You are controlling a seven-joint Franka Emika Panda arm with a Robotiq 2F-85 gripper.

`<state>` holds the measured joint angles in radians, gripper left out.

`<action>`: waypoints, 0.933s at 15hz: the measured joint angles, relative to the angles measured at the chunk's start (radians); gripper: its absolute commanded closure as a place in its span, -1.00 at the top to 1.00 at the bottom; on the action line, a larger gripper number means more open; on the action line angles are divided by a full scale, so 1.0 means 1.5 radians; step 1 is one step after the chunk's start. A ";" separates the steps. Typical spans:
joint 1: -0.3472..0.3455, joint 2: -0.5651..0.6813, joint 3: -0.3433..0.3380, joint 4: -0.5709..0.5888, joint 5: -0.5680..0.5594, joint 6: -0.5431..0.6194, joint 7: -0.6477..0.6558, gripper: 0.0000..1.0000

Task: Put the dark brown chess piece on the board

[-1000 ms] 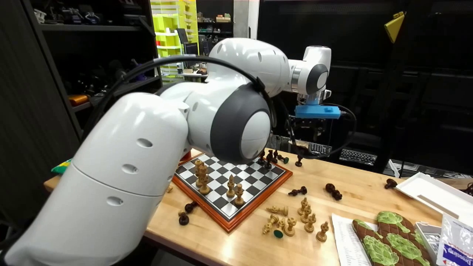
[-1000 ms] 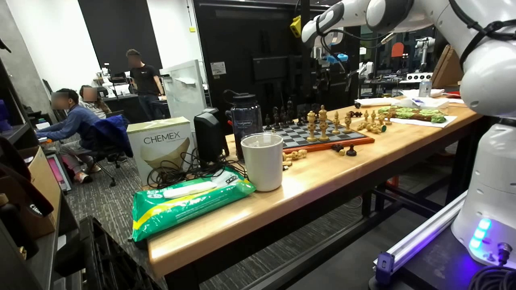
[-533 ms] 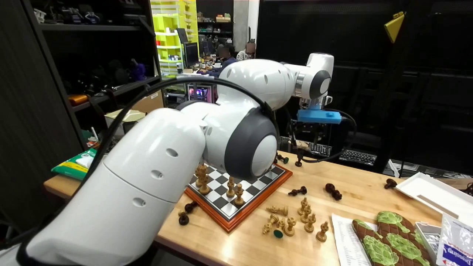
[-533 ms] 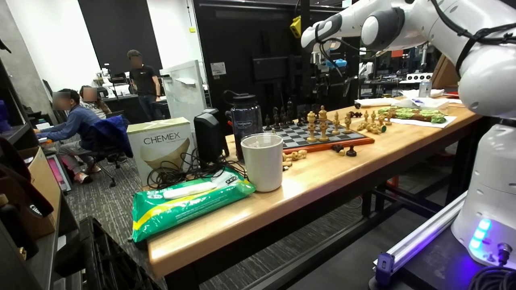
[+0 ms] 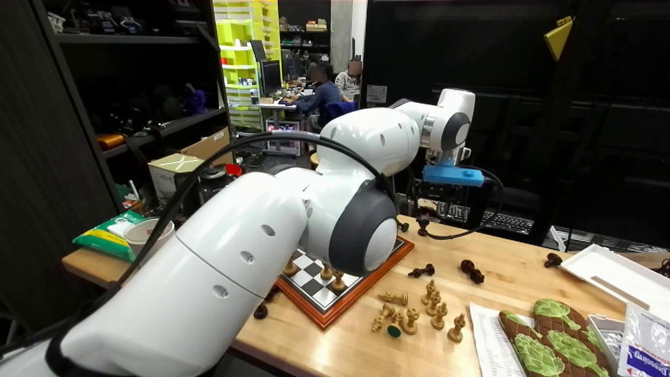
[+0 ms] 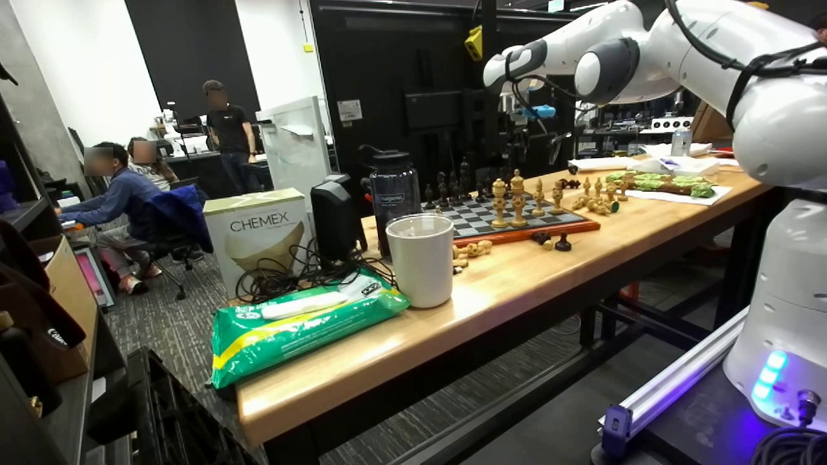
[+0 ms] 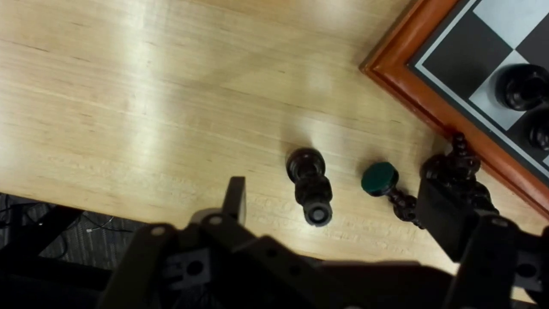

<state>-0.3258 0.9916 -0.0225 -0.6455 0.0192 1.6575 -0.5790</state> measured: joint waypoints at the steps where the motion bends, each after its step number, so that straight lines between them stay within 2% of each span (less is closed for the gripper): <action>1: 0.000 0.007 0.000 0.004 0.000 -0.001 0.000 1.00; 14: 0.000 0.046 0.005 0.039 0.000 -0.010 -0.004 1.00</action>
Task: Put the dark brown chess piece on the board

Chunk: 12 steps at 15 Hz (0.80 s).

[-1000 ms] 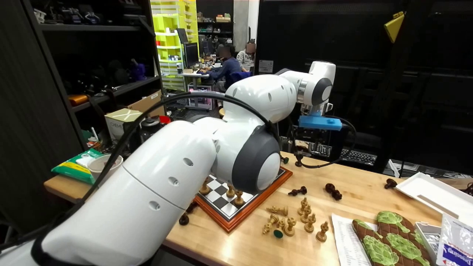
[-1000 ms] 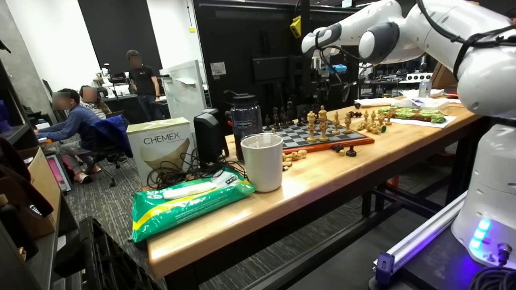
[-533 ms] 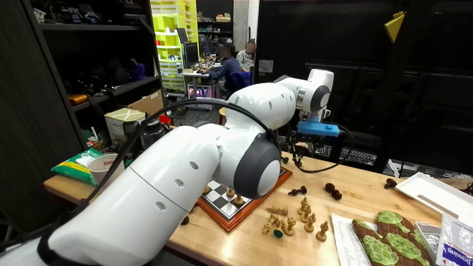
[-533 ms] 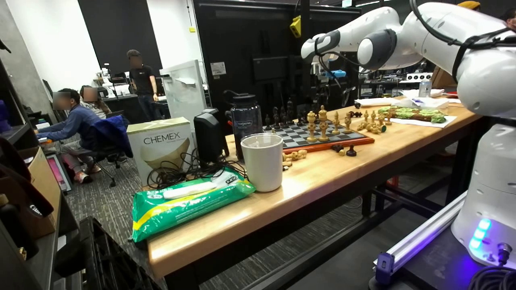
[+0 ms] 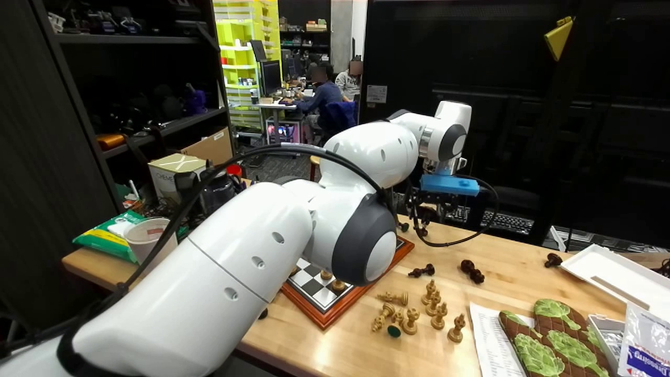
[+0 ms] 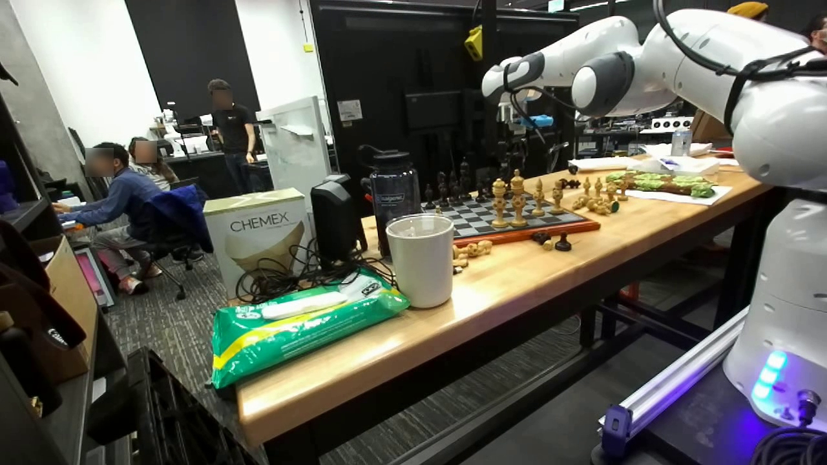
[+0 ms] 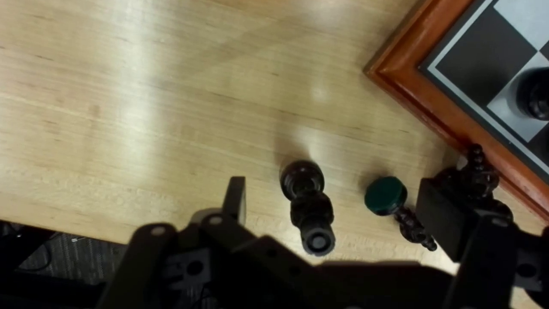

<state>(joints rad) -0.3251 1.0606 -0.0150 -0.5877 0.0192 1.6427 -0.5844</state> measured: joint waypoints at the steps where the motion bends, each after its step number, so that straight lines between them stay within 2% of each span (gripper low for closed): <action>1: 0.000 0.002 0.000 0.002 0.000 0.000 0.000 1.00; 4: 0.000 0.009 0.001 0.009 0.000 0.000 -0.002 1.00; 5: 0.000 0.011 0.001 0.010 0.000 0.000 -0.003 0.58; 7: 0.000 0.016 0.001 0.015 0.000 0.000 -0.008 0.36; 12: 0.000 0.023 0.004 0.028 0.000 0.000 -0.018 -0.43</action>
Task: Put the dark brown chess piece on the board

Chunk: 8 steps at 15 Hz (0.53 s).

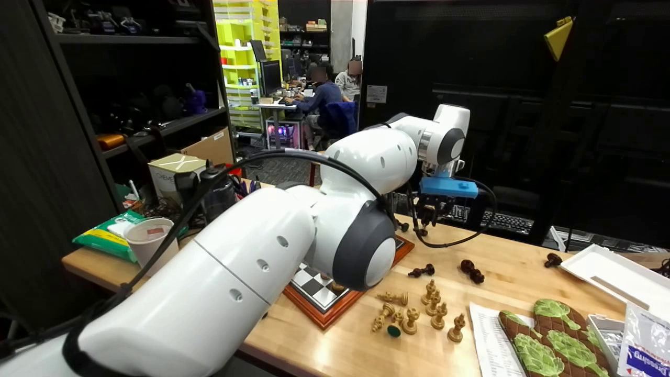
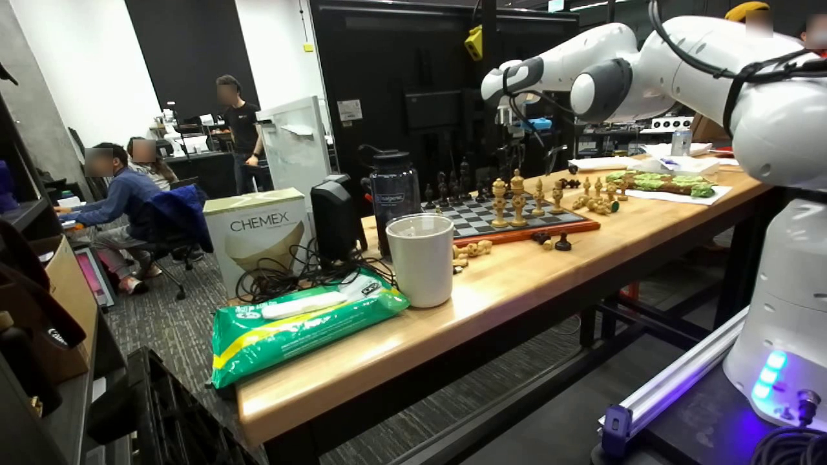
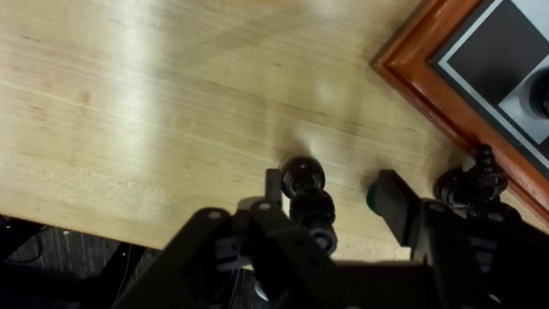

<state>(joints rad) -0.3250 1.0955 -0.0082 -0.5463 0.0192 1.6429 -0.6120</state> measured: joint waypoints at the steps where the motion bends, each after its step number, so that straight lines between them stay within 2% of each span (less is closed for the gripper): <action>1: 0.000 0.000 0.000 0.001 0.000 0.000 -0.002 -0.60; 3: 0.000 0.001 0.001 0.003 0.000 0.000 -0.005 -0.87; 4: 0.000 0.001 0.001 0.004 0.000 0.000 -0.006 -0.95; 5: 0.000 0.001 0.001 0.005 0.000 0.000 -0.006 -0.89; 8: -0.001 0.001 0.000 0.010 -0.001 -0.002 -0.006 -0.90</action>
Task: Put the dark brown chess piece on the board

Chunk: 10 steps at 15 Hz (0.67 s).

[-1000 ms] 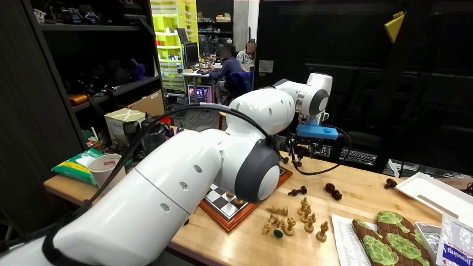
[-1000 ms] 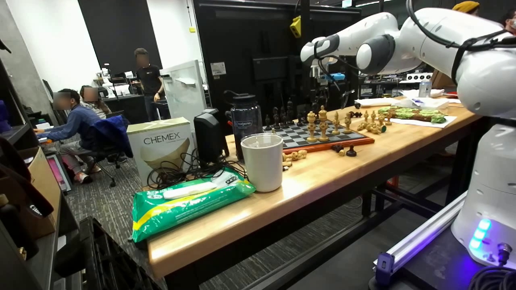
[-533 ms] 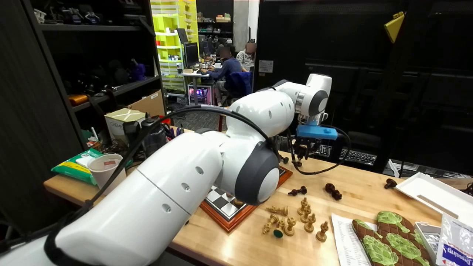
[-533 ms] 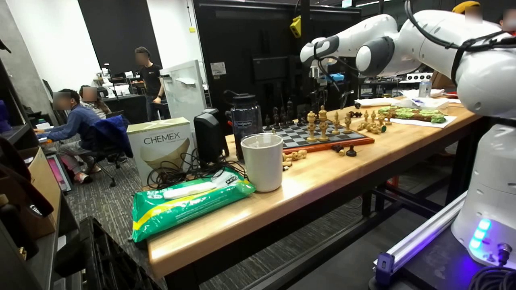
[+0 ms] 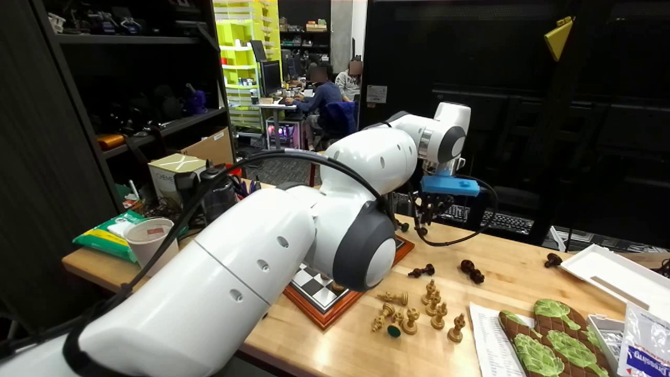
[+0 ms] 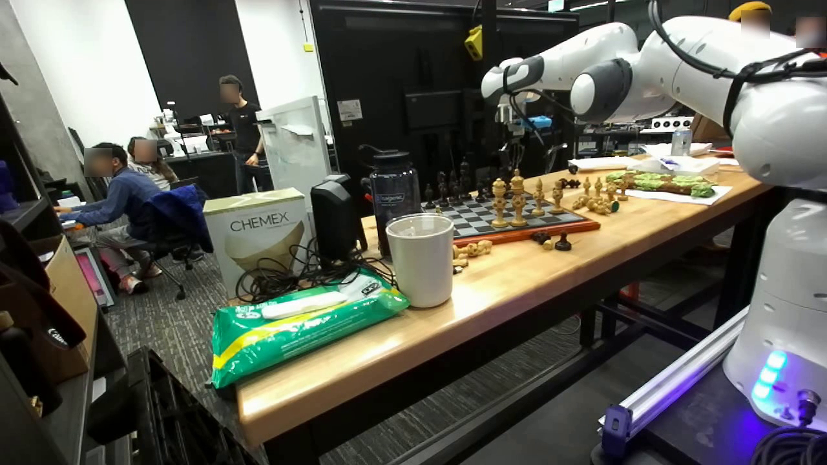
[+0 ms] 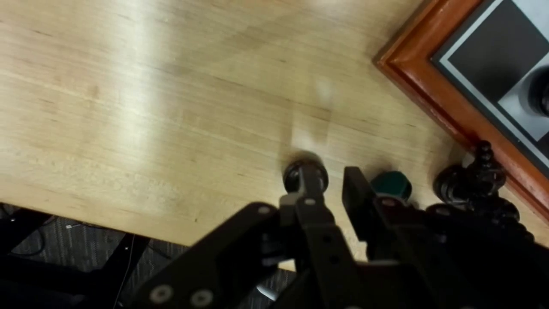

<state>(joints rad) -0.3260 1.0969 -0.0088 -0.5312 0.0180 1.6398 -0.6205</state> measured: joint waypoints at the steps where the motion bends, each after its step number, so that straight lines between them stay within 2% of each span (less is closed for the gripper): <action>1: 0.000 0.000 -0.001 0.002 -0.001 -0.001 0.000 -1.00; 5: -0.003 0.008 -0.005 0.043 -0.004 -0.043 0.000 -1.00; 6: -0.004 0.011 -0.005 0.056 -0.004 -0.056 0.000 -0.48; 7: -0.005 0.014 -0.005 0.068 -0.004 -0.066 0.000 -0.47; 10: -0.006 0.019 -0.005 0.081 -0.004 -0.075 0.000 -0.17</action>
<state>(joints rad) -0.3357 1.1251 -0.0170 -0.4092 0.0124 1.5266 -0.6202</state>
